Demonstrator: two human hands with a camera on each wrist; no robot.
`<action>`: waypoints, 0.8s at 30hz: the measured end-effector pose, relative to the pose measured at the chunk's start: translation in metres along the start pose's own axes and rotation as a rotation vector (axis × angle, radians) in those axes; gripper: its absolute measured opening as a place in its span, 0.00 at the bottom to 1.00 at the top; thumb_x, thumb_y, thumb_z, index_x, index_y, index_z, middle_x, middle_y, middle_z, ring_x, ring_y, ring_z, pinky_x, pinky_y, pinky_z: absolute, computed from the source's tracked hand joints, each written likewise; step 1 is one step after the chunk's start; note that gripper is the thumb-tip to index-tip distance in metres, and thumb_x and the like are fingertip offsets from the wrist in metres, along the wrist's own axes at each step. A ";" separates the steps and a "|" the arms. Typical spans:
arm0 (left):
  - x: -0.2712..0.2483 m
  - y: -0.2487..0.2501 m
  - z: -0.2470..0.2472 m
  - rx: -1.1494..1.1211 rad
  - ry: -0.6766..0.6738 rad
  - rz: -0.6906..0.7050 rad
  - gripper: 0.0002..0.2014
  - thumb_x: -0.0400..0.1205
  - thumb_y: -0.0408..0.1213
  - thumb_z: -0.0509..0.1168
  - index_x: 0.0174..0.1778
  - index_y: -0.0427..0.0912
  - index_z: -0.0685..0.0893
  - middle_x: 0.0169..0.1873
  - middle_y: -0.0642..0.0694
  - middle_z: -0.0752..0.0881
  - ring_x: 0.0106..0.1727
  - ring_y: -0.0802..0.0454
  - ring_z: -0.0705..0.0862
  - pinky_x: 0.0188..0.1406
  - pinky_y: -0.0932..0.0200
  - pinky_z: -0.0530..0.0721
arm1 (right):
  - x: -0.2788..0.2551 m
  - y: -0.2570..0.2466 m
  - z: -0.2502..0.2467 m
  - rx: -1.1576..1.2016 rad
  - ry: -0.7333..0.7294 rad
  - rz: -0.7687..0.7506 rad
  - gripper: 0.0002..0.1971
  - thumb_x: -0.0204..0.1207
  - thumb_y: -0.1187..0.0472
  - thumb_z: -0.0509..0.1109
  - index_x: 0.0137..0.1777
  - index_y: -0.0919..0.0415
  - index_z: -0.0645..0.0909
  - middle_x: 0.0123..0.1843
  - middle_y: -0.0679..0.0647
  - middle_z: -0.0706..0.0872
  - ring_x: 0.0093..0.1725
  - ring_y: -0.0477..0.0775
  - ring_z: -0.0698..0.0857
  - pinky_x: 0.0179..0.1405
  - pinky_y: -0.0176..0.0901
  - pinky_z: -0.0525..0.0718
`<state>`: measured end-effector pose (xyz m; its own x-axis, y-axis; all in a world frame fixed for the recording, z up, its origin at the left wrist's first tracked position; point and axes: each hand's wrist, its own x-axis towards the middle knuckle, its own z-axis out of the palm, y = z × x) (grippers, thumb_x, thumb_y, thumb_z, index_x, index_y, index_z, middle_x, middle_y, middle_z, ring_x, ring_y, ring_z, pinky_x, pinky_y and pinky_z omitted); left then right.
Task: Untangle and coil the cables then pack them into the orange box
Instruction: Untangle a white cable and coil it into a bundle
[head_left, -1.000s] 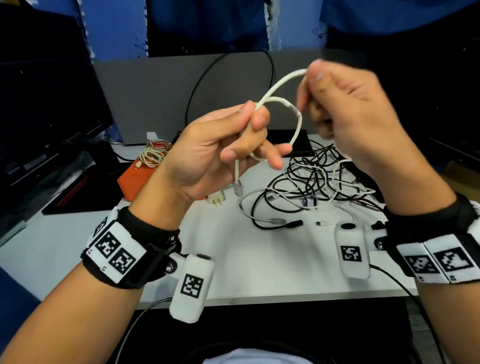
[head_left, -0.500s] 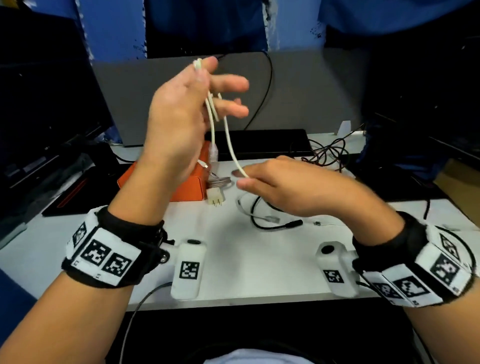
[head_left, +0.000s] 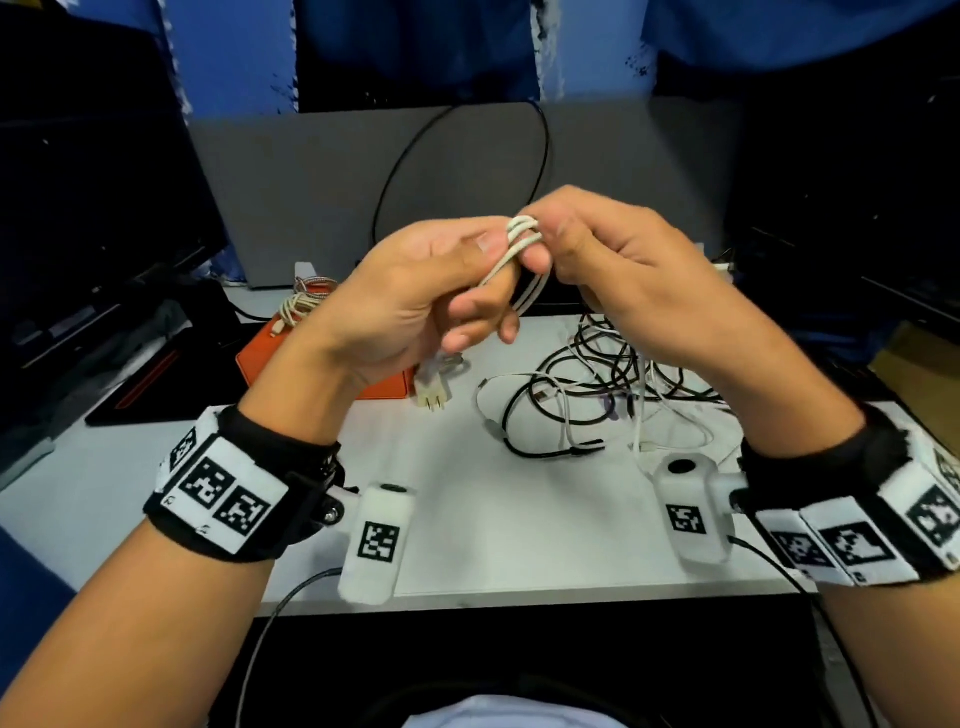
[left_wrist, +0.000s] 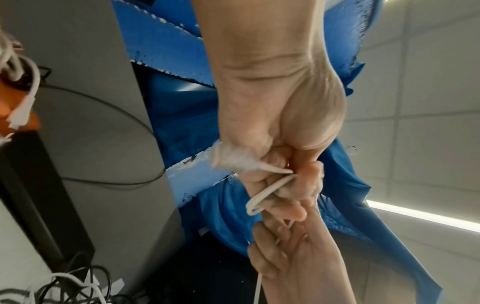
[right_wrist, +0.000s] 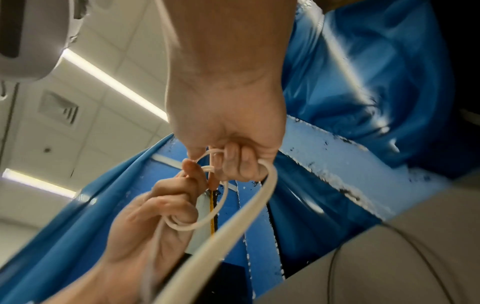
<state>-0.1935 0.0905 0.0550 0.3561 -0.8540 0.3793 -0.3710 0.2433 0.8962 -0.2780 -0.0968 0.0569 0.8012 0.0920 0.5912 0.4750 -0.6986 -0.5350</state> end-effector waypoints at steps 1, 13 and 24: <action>0.000 -0.001 0.002 -0.058 -0.018 0.003 0.15 0.92 0.33 0.47 0.55 0.33 0.79 0.24 0.53 0.72 0.20 0.58 0.74 0.44 0.56 0.82 | 0.000 -0.002 0.000 0.013 0.000 0.004 0.15 0.92 0.48 0.58 0.48 0.48 0.82 0.33 0.41 0.82 0.33 0.37 0.77 0.36 0.32 0.72; 0.004 0.001 0.017 -0.519 0.009 0.013 0.17 0.94 0.38 0.44 0.48 0.39 0.76 0.20 0.57 0.74 0.20 0.61 0.74 0.44 0.59 0.84 | 0.003 -0.004 0.003 -0.010 0.129 -0.044 0.19 0.94 0.52 0.55 0.44 0.60 0.77 0.35 0.42 0.77 0.36 0.40 0.75 0.39 0.36 0.72; 0.005 0.016 0.022 -0.797 0.011 0.160 0.22 0.94 0.36 0.41 0.64 0.25 0.77 0.21 0.48 0.79 0.24 0.54 0.83 0.65 0.53 0.86 | 0.003 -0.005 0.005 0.187 0.076 0.050 0.19 0.95 0.53 0.53 0.50 0.67 0.75 0.30 0.43 0.71 0.26 0.41 0.67 0.24 0.32 0.67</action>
<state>-0.2170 0.0804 0.0664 0.3609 -0.7776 0.5150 0.3027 0.6199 0.7239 -0.2762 -0.0893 0.0589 0.7989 0.0014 0.6015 0.5003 -0.5567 -0.6631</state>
